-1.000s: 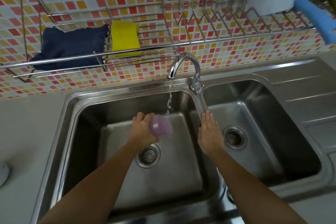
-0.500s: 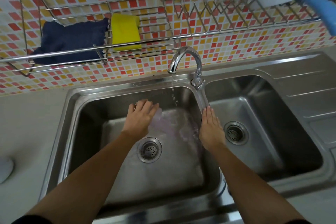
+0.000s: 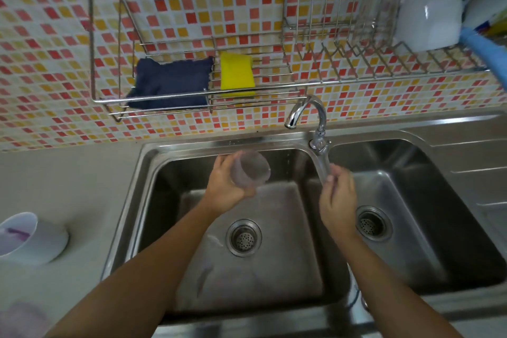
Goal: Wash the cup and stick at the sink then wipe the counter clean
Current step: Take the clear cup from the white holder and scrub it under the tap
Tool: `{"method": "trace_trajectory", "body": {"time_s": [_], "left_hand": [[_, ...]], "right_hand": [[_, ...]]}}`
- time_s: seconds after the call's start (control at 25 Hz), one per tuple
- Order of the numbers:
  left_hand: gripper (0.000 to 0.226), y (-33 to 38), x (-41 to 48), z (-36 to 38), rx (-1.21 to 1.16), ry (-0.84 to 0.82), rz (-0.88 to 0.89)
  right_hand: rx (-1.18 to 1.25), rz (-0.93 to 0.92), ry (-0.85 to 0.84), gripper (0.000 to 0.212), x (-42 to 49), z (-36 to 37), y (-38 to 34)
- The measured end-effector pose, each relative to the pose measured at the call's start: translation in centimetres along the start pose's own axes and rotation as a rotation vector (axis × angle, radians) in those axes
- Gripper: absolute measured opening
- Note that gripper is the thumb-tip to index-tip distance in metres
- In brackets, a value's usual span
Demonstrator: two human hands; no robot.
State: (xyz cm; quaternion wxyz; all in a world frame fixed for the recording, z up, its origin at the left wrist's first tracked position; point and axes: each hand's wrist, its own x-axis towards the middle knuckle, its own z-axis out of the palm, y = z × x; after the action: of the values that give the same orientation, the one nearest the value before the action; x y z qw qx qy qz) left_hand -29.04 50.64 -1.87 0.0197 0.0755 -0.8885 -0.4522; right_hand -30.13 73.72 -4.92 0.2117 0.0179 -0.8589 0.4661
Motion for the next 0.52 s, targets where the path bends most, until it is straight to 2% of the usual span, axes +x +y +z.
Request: {"method": "trace_trajectory", "body": {"time_s": [0.08, 0.16, 0.2, 0.28, 0.36, 0.44, 0.52], "left_hand": [[0.085, 0.2, -1.5, -1.7, -0.181, -0.016, -0.034], [0.081, 0.7, -3.0, -3.4, -0.254, -0.037, 0.003], [0.077, 1.0, -3.7, -4.2, -0.279, -0.035, 0.024], [0.070, 1.5, -4.8, -5.8, -0.311, -0.034, 0.072], [0.072, 1.7, -5.5, -7.1, -0.315, -0.027, 0.090], [0.072, 1.3, -5.8, -8.2, -0.325, -0.015, 0.099], [0.073, 0.9, -6.1, -9.3, -0.324, 0.006, 0.085]], "right_hand": [[0.155, -0.255, 0.167, 0.026, 2.9, -1.0, -6.4], [0.205, -0.450, 0.223, 0.020, 6.5, -1.9, -12.4], [0.178, -0.491, 0.203, 0.020, 8.3, -2.1, -15.4], [0.034, -0.485, 0.059, 0.026, 11.3, -0.9, -19.8], [-0.160, -0.427, -0.148, 0.042, 13.7, 1.9, -22.1], [-0.318, -0.269, -0.375, 0.065, 15.3, 5.1, -23.4], [-0.455, -0.133, -0.535, 0.086, 15.9, 7.5, -24.4]]}}
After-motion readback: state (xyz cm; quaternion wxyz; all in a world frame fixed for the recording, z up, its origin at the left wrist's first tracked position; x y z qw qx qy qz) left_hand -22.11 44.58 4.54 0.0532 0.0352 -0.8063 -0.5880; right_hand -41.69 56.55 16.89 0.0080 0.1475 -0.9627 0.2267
